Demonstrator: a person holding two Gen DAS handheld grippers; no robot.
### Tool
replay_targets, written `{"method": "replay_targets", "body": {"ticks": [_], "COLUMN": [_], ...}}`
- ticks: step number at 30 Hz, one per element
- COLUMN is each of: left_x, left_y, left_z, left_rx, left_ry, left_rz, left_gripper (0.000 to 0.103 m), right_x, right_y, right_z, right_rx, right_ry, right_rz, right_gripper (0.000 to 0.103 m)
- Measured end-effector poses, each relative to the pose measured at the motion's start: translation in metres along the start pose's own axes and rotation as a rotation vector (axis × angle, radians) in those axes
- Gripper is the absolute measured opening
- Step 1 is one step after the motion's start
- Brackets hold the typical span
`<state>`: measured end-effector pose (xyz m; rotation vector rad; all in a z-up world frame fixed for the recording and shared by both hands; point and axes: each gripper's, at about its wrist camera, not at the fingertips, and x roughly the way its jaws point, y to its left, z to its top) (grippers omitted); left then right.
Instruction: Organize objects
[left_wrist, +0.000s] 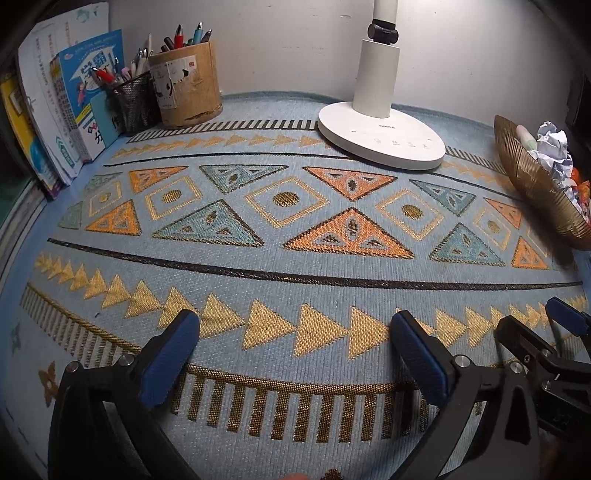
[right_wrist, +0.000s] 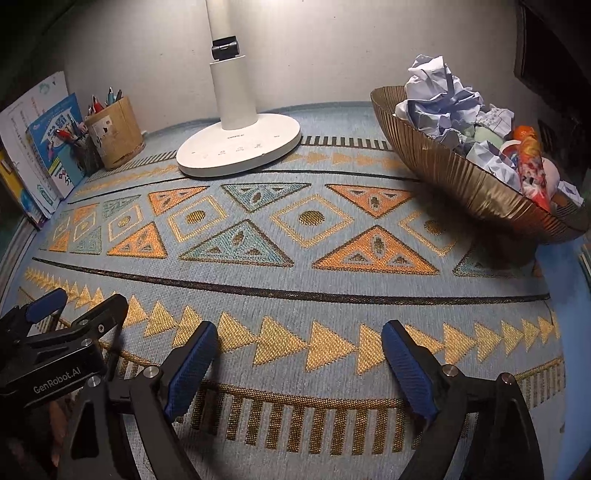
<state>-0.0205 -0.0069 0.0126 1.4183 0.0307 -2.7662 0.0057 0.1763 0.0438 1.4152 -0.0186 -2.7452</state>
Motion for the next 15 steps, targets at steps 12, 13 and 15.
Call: {"method": "replay_targets", "body": {"ticks": [12, 13, 15], "left_x": [0.0005, 0.001, 0.001], "left_y": [-0.0001, 0.0001, -0.001], "left_z": [-0.0001, 0.0003, 0.0001], "left_rx": [0.0, 0.001, 0.001], "left_ry": [-0.001, -0.001, 0.0], "left_rz": [0.0, -0.001, 0.0], "left_gripper": [0.103, 0.103, 0.103], "right_x": [0.0039, 0.004, 0.0042], "right_y": [0.005, 0.0042, 0.0037], "right_z": [-0.0043, -0.0041, -0.0039], "right_rx": [-0.021, -0.021, -0.022], "right_ry": [0.008, 0.009, 0.008], "right_rz": [-0.042, -0.041, -0.042], "right_gripper": [0.103, 0.103, 0.103]}}
